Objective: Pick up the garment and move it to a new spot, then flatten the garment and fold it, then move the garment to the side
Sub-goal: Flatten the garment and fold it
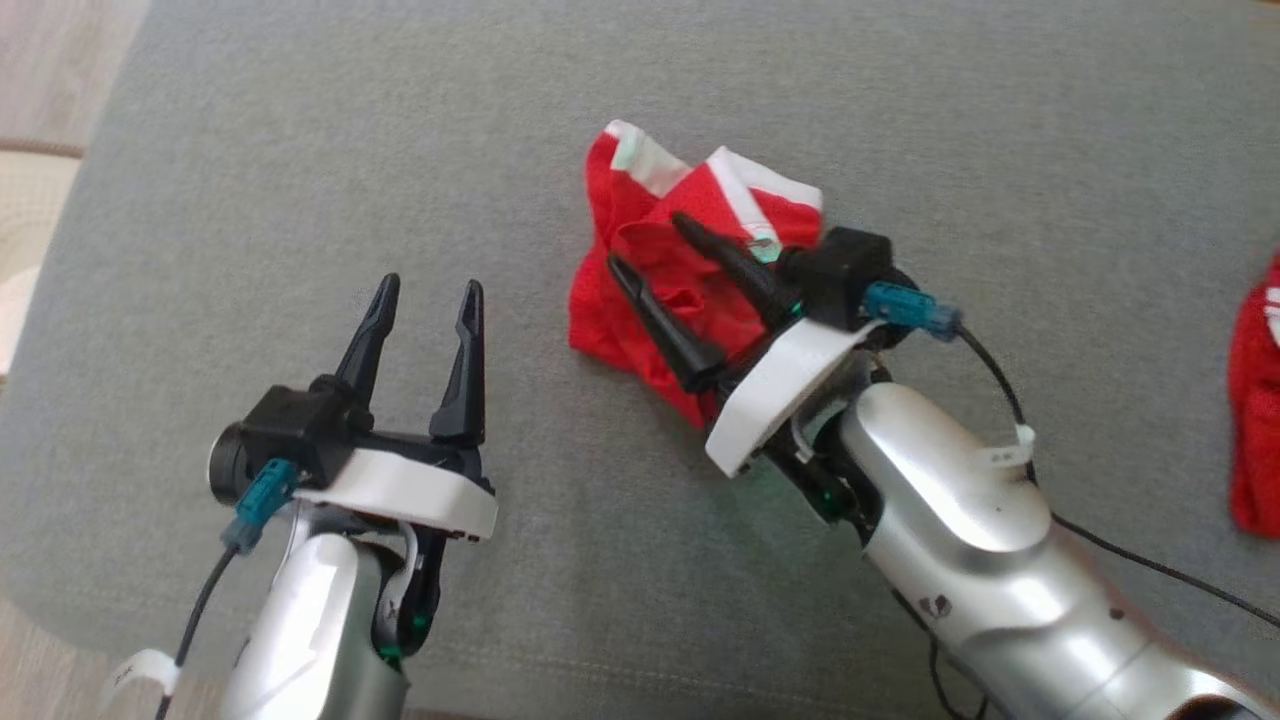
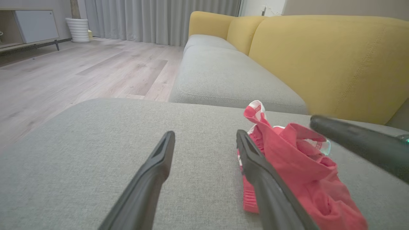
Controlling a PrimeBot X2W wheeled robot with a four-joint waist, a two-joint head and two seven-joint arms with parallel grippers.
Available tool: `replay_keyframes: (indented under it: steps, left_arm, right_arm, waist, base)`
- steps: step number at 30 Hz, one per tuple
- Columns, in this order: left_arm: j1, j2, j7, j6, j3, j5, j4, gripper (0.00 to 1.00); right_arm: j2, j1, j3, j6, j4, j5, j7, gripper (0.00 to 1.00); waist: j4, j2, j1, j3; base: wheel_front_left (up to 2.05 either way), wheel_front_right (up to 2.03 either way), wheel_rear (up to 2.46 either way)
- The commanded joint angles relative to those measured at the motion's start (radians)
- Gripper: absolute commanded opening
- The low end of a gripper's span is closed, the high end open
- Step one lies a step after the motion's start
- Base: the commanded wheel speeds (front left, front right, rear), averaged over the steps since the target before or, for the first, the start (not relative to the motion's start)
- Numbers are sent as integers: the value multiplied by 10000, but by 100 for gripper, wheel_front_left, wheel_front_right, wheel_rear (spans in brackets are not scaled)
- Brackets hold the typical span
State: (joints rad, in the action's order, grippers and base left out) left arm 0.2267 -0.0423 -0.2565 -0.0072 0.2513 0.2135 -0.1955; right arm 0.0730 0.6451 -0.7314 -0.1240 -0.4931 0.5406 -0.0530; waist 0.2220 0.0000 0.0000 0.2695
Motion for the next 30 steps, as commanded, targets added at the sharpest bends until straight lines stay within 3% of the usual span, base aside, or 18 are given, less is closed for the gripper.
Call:
replay_keyframes:
  steps: [1, 8, 17, 20, 30]
  left_arm:
    - [73, -106, -53, 39, -348, -106, 363, 100]
    - [-79, -306, -53, 70, -576, -286, 489, 100]
    - [-356, -616, -53, 129, -698, -397, 604, 100]
    - [-474, -691, -53, 156, -697, -406, 651, 100]
    - [-666, -843, 5, 265, -742, -333, 819, 100]
  right_arm:
    - [-227, -79, 148, -67, 531, -221, -334, 100]
    - [-88, -1531, 2548, -67, 1923, -1718, -1239, 100]
    - [-73, -4184, 5829, -67, 4266, -3360, -778, 100]
    - [-104, -4880, 6334, -67, 4941, -3636, -503, 100]
    - [-200, -5626, 6671, -67, 5830, -3776, -53, 100]
  waist:
    - [-242, 0, 0, -123]
    - [-931, 0, 0, -340]
    - [-1471, 0, 0, -598]
    - [-1553, 0, 0, -642]
    - [-1704, 0, 0, -633]
  base:
    - [0, 0, 0]
    - [0, 0, 0]
    - [0, 0, 0]
    - [0, 0, 0]
    - [0, 0, 0]
